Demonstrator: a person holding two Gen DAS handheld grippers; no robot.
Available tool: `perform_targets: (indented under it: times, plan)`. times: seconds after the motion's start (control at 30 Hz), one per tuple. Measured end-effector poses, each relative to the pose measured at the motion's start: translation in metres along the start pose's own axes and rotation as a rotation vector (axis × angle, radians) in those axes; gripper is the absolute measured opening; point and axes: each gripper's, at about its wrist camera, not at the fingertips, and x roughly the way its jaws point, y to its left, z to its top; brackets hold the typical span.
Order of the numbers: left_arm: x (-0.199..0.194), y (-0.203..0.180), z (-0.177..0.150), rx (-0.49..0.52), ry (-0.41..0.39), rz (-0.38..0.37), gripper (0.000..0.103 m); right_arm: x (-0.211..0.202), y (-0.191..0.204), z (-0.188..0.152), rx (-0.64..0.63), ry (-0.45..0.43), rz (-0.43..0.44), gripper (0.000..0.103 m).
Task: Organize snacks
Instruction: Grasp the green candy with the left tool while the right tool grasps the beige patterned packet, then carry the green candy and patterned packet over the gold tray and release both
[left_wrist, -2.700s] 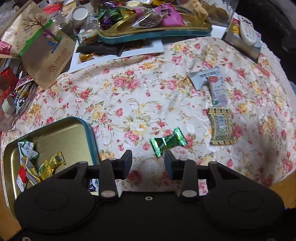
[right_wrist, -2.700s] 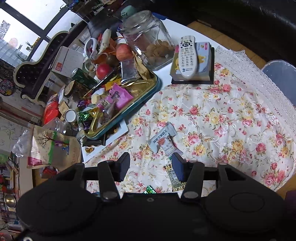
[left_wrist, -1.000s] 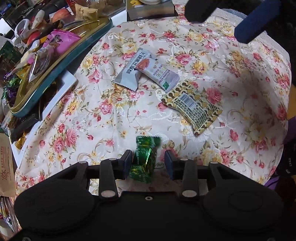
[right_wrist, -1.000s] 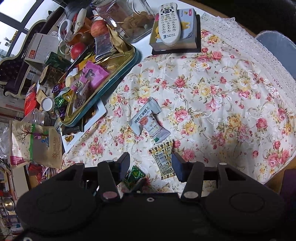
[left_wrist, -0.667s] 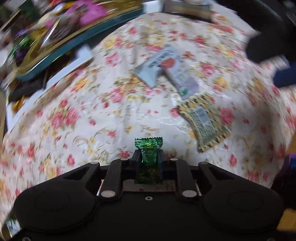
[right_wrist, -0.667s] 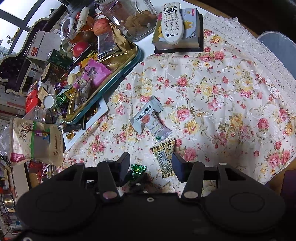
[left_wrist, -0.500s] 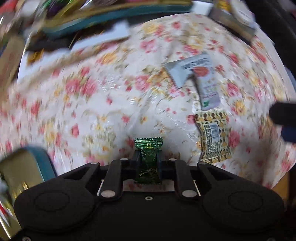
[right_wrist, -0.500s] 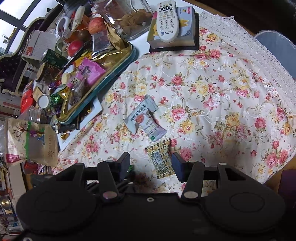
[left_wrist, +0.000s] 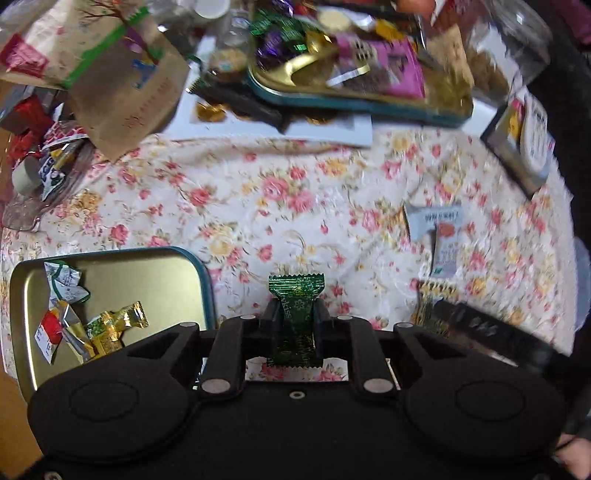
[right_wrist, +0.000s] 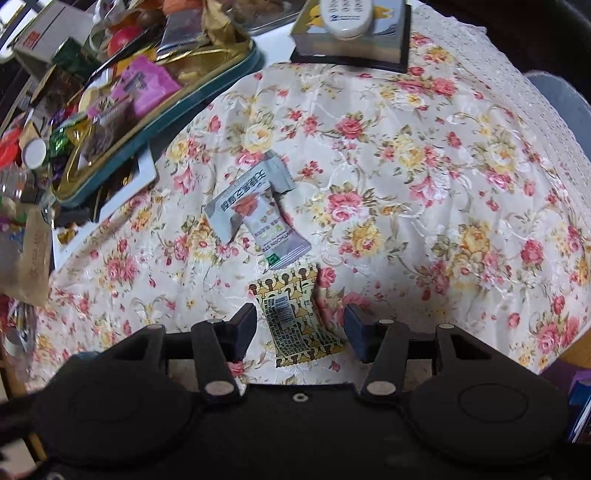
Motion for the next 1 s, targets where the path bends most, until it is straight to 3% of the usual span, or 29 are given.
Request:
perform_targets:
  times: [0.17, 0.33, 0.57, 0.73, 1.0]
  plan:
    - [-0.013, 0.024, 0.002, -0.051, -0.040, 0.001, 0.024, 0.018, 0.007, -0.007, -0.026, 0.027, -0.036, 0.056]
    - [-0.001, 0.047, 0.000, -0.093, 0.011, -0.023, 0.024, 0.034, 0.012, -0.013, -0.060, 0.030, -0.092, 0.056]
    - [0.002, 0.083, -0.005, -0.130, 0.026, 0.000, 0.024, 0.041, 0.025, -0.017, -0.092, 0.002, -0.142, 0.057]
    - [0.000, 0.110, -0.009, -0.161, 0.022, 0.018, 0.024, 0.043, 0.042, -0.025, -0.182, -0.043, -0.192, 0.038]
    - [-0.011, 0.148, -0.016, -0.190, -0.019, 0.038, 0.024, 0.029, 0.048, -0.028, -0.154, -0.046, -0.159, 0.036]
